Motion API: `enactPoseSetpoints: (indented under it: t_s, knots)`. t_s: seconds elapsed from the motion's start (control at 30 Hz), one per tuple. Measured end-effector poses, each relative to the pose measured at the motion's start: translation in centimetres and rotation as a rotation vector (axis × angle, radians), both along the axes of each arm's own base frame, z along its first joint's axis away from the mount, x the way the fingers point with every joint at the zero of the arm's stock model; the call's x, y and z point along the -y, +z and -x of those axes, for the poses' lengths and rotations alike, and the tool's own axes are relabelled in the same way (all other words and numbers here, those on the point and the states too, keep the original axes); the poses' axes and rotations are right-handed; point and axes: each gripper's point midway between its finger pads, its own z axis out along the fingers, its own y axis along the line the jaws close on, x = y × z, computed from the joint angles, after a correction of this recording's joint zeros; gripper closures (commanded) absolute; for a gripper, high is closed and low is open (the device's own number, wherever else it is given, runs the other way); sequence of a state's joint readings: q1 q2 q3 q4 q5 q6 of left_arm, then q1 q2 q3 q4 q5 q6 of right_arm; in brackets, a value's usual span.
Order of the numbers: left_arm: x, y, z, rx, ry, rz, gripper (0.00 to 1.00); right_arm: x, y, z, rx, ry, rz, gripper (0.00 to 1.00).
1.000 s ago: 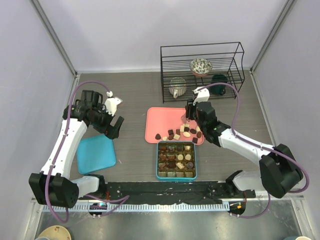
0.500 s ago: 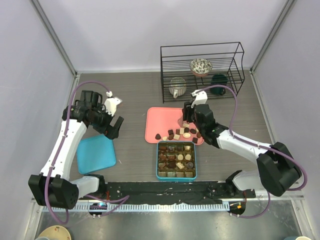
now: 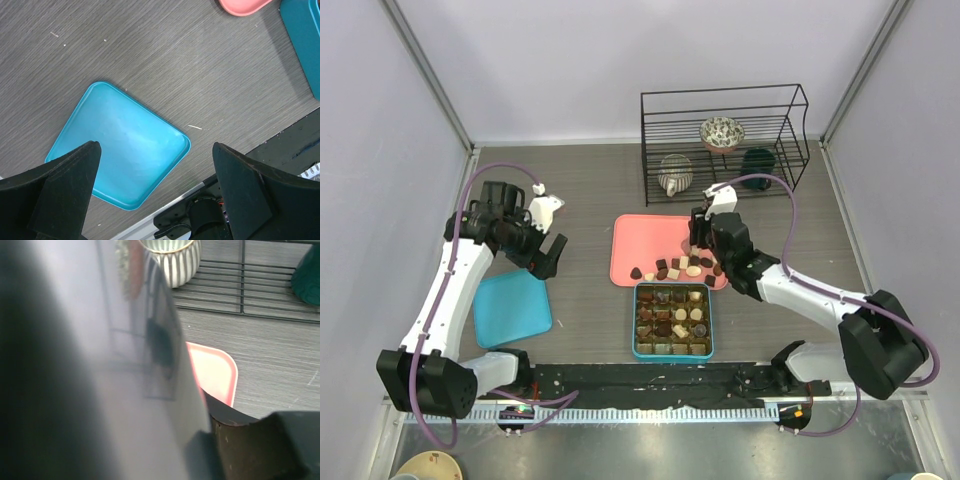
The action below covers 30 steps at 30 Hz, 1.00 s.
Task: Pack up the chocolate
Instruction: Pick up the fake chocolate from the plate.
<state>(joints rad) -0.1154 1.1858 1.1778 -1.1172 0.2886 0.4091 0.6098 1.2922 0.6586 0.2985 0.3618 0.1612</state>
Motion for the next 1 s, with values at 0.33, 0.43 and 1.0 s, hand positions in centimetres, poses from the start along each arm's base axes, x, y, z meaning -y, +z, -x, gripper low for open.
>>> enactPoseSetpoints:
  t_s: [0.33,0.43,1.0]
  knots:
    - [0.0,0.0,0.1,-0.002,0.000,0.000,0.00,0.6,0.0,0.3,-0.004,-0.019,0.008,0.73]
    - [0.0,0.1,0.1,0.002,0.000,0.000,0.00,0.7,0.0,0.3,-0.004,-0.026,0.009,0.78]
    - [0.0,0.1,0.1,0.006,0.000,0.000,0.00,-4.2,13.6,4.9,0.195,0.156,-0.092,0.84]
